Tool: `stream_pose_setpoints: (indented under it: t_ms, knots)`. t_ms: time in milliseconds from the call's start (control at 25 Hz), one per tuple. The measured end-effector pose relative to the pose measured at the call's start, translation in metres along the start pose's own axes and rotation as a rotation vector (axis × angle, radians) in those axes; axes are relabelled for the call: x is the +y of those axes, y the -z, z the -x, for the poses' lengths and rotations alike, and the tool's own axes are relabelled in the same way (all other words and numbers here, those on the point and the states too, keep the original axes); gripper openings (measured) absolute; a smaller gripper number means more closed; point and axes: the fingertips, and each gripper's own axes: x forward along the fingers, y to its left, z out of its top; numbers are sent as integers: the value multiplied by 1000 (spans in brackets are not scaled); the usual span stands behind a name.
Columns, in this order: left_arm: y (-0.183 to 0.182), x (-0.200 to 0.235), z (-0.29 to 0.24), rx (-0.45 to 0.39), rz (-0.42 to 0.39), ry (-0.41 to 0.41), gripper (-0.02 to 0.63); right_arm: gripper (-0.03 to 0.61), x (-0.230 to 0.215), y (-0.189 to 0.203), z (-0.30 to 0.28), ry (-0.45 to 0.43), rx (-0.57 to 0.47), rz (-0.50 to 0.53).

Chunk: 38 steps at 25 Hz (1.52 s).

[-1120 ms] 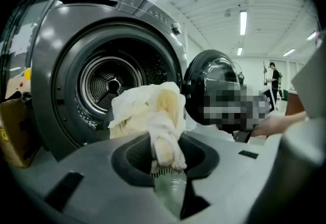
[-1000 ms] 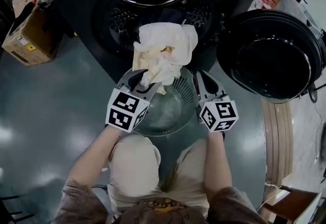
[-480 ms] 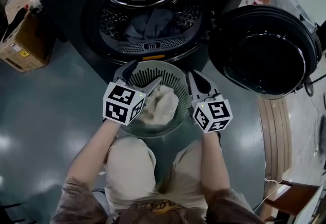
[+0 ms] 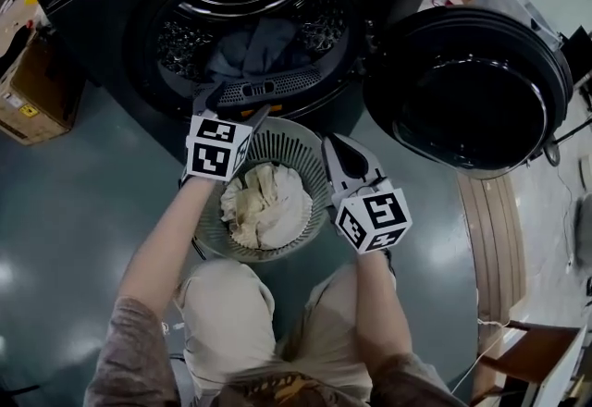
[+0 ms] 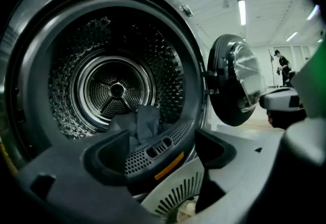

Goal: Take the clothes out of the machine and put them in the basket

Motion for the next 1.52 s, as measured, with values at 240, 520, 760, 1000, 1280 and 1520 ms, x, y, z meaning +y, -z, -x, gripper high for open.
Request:
stream_pose_setpoints:
  t_ms: [240,520,760,1000,1280,1520]
  knots:
    - [1,46,-43,10,-13,-101,403,-3,10,0,-6,-20,7,9]
    - [-5,83,-84,42,-27,-174,411,-3,7,3,-8,-5,20,11]
    - [6,105,-113,120,8,-205,413,-3,4,4,-7,6,26,12]
    - [9,111,-125,155,1,-240,416,-3,-2,5,-5,22,26,5]
    - [3,130,-122,129,44,-308,436,-3,-4,7,-7,21,34,6]
    - [10,127,-126,194,-2,-303,379,-3,0,8,-9,12,37,7]
